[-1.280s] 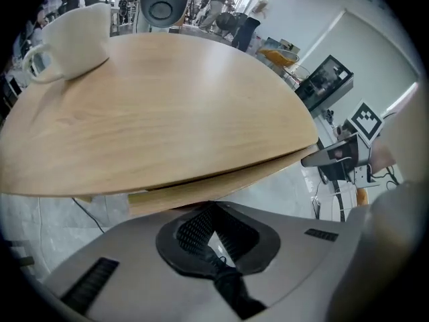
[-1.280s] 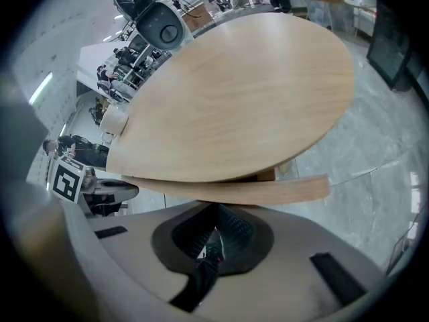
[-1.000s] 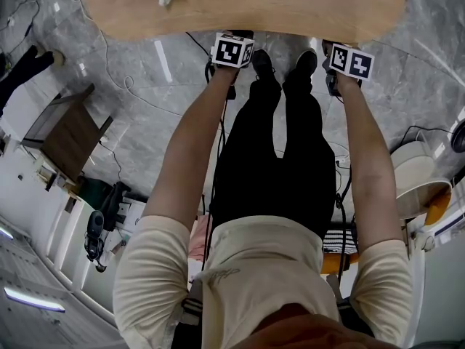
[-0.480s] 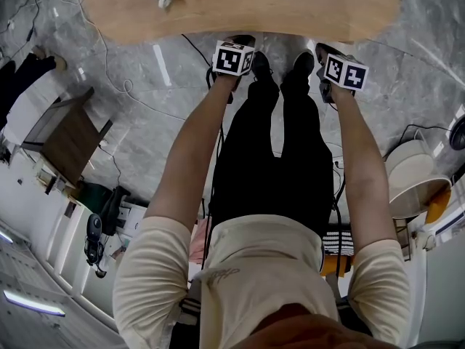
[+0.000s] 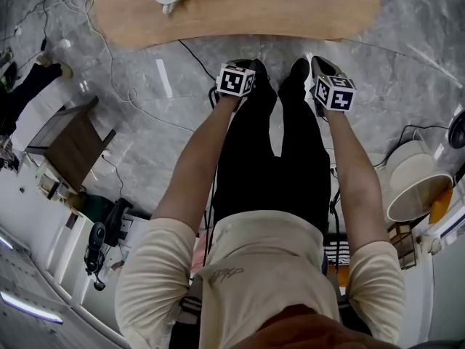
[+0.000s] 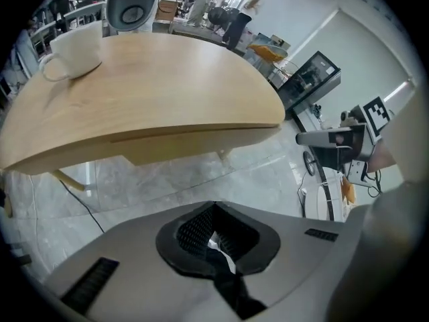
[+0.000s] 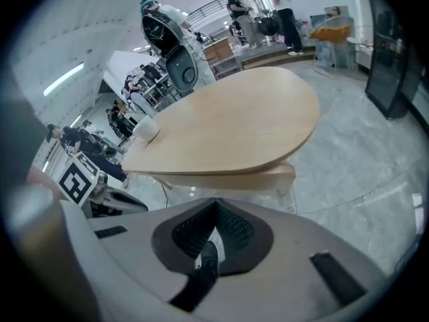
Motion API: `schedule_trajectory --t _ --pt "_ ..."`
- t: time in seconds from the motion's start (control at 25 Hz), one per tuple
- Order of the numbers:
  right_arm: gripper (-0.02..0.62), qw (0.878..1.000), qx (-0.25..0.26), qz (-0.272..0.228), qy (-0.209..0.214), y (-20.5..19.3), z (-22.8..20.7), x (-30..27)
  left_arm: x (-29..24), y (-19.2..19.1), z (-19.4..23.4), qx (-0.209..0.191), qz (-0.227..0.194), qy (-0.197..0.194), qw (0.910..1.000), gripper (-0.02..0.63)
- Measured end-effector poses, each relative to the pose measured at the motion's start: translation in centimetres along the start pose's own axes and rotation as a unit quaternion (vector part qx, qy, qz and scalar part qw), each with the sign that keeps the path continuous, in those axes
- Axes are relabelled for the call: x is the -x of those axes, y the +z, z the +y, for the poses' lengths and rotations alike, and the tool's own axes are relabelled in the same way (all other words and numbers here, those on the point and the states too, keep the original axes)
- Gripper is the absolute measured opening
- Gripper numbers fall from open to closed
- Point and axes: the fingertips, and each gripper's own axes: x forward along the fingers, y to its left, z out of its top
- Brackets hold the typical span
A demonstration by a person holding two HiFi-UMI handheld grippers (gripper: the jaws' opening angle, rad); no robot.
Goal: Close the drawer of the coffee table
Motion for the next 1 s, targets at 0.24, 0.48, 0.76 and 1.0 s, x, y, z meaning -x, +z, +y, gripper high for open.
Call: schedule_trajectory --t 0.24,0.48,0.76,1.0 --pt "-0.005 0.999 0.022 -0.037 0.007 1.9 1.2 5.1 3.3 0.4 -5.6 -0.024 -0.017 -0.012 0.9995 0.005" --pt "-0.005 0.996 0.035 -0.078 0.036 4.0 5.5 12.9 11.0 1.6 -11.0 -0.085 -0.061 -0.019 0.9943 0.005" --pt "-0.005 0.991 0.045 -0.11 0.067 6.1 10.9 21.8 21.0 4.0 -17.7 -0.172 -0.132 -0.015 0.9761 0.005" --pt "-0.005 0.979 0.085 -0.169 0.069 10.1 14.7 29.4 29.8 7.6 -20.2 -0.175 -0.195 0.003 0.9649 0.005"
